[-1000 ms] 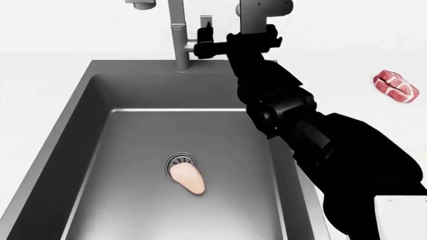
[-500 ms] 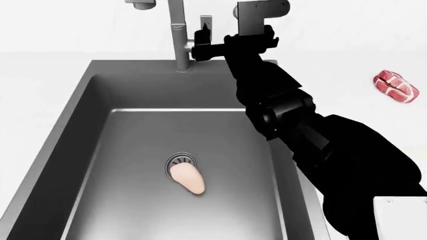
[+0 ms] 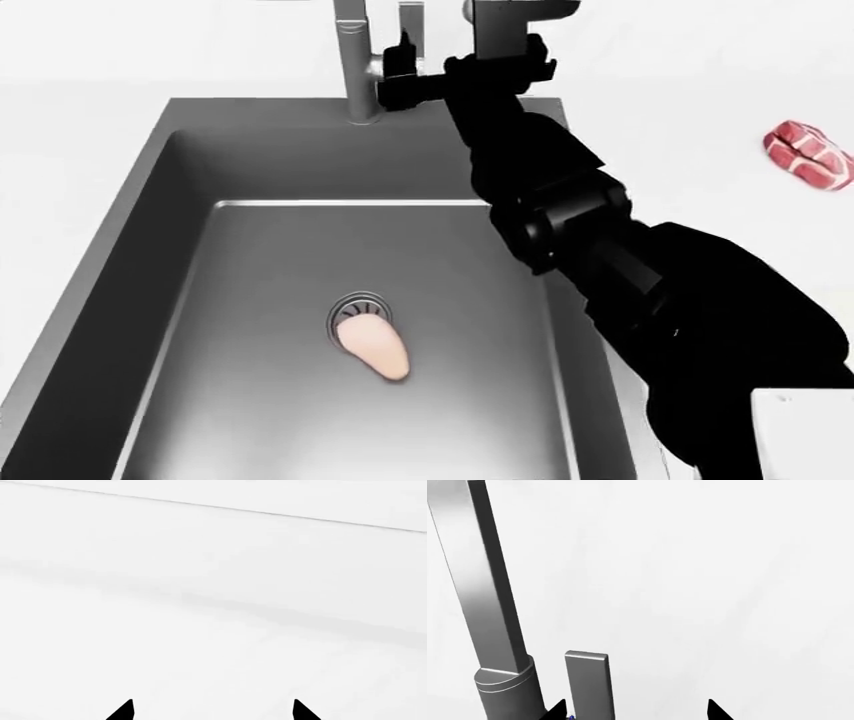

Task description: Pick the chicken breast from the counter and place it in the sink. Then turn on the sink faucet.

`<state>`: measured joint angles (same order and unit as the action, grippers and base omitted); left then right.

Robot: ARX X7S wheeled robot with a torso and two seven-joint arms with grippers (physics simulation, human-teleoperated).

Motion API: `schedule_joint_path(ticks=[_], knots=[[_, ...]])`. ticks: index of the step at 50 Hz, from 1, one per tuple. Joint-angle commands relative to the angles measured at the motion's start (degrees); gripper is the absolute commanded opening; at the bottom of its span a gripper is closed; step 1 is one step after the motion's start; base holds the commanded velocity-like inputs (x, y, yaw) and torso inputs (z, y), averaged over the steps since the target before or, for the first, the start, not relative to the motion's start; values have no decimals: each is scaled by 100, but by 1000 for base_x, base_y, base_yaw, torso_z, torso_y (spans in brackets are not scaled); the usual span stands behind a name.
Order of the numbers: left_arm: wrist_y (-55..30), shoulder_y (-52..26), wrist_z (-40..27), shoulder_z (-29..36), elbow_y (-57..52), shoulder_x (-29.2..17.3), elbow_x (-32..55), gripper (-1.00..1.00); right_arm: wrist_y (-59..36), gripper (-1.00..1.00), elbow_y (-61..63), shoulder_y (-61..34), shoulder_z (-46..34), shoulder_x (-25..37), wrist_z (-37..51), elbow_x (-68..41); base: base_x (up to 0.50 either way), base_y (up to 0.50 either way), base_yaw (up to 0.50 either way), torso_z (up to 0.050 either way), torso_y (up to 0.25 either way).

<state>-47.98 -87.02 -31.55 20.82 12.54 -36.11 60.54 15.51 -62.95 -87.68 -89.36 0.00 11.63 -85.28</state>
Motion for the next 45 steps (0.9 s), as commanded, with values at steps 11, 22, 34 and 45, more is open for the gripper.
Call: schedule_joint_path(ticks=[11, 22, 34, 45], knots=[[70, 67, 74, 32, 39, 13, -29, 100, 144, 100, 14, -177, -6, 0, -82, -48, 0, 0, 0, 0, 0], [114, 142, 83, 3, 26, -1, -10, 100, 76, 100, -136, -169, -3, 0, 69, -173, 0, 0, 0, 0, 0], [164, 223, 81, -18, 6, 13, 8, 100, -102, 100, -403, -133, -26, 0, 428, -259, 0, 0, 0, 0, 0], [176, 225, 96, -11, 27, 17, 1, 100, 74, 100, -217, -136, -30, 0, -34, -221, 0, 0, 0, 0, 0]])
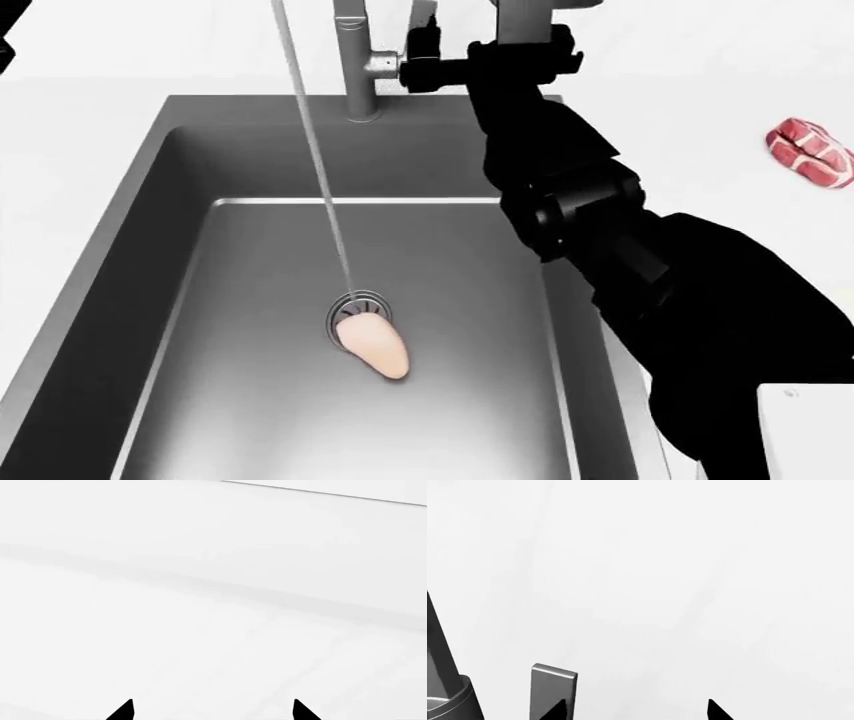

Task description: Pick the chicken breast from the counter and place it in the sink. Then turn on the sink faucet.

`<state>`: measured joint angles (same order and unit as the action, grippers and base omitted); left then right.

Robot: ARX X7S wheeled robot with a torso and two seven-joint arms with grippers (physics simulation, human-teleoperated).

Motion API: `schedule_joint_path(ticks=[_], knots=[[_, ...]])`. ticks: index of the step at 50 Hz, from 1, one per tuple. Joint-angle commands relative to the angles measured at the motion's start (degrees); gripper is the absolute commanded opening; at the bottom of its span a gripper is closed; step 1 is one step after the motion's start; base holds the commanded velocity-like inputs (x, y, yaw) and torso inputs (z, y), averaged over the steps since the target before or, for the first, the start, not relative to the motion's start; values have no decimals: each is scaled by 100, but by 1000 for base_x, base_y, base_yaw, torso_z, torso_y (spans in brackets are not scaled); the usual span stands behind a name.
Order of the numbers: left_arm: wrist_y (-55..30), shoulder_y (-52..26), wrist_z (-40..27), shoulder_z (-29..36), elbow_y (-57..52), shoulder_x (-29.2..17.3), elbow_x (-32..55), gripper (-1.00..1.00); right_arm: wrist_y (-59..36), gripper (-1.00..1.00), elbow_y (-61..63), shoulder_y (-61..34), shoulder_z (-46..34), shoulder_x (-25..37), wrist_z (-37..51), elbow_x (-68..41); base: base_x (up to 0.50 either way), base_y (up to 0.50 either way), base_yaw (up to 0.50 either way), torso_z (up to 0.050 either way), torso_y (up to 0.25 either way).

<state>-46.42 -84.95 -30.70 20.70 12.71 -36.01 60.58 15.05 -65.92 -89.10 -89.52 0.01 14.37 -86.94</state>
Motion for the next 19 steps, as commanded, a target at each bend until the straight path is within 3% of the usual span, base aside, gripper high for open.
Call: schedule_joint_path(ticks=[1, 19], knots=[[24, 24, 13, 7, 12, 6, -10, 100, 184, 100, 173, 14, -20, -1, -482, -9, 0, 0, 0, 0, 0], [57, 71, 24, 3, 31, -6, -16, 100, 81, 100, 47, 67, 4, -1, -228, 4, 0, 0, 0, 0, 0]])
